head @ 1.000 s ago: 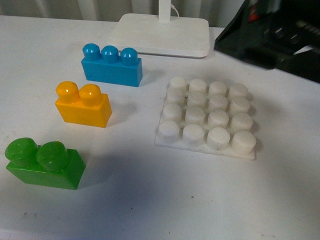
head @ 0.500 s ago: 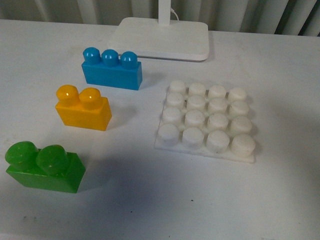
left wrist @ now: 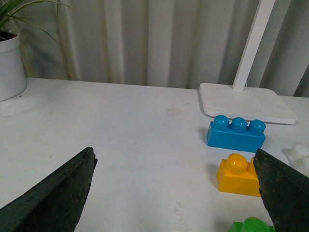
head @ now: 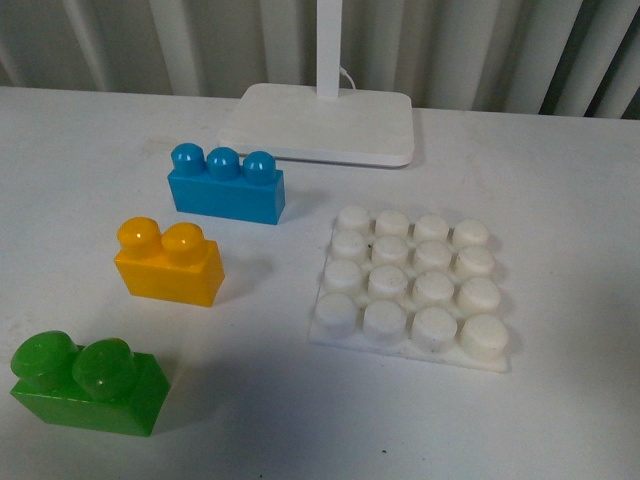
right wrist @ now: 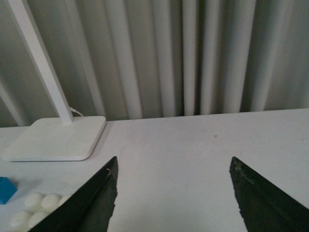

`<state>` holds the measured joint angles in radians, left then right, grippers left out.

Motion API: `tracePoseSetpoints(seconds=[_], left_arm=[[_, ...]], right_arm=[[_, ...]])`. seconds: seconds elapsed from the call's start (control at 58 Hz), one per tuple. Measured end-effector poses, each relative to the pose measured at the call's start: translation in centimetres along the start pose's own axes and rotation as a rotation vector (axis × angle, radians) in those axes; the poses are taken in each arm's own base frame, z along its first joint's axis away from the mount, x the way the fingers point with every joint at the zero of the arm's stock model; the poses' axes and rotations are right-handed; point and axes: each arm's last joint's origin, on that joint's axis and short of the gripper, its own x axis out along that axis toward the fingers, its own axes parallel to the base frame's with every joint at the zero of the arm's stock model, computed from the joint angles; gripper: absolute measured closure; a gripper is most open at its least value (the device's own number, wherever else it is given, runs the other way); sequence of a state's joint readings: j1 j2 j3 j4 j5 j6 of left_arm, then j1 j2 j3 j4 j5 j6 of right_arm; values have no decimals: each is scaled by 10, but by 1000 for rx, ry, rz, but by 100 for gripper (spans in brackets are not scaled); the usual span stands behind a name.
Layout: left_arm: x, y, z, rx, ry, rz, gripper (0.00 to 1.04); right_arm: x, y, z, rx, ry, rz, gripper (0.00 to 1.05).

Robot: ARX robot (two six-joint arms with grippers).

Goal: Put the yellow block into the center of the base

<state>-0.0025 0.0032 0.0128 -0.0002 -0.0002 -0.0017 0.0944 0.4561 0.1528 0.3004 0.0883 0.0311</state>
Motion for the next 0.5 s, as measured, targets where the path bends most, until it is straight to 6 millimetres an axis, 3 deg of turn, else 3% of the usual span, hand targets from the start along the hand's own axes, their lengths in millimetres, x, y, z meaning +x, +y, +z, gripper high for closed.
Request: tracePoseSetpoints(seconds=[0.241, 0.5], left_arm=[[0, 0, 0, 0, 0, 0, 6], [0, 0, 0, 0, 0, 0, 6]], right_arm=[[-9, -10, -14, -26, -1, -6, 104], [-16, -10, -25, -27, -1, -5, 104]])
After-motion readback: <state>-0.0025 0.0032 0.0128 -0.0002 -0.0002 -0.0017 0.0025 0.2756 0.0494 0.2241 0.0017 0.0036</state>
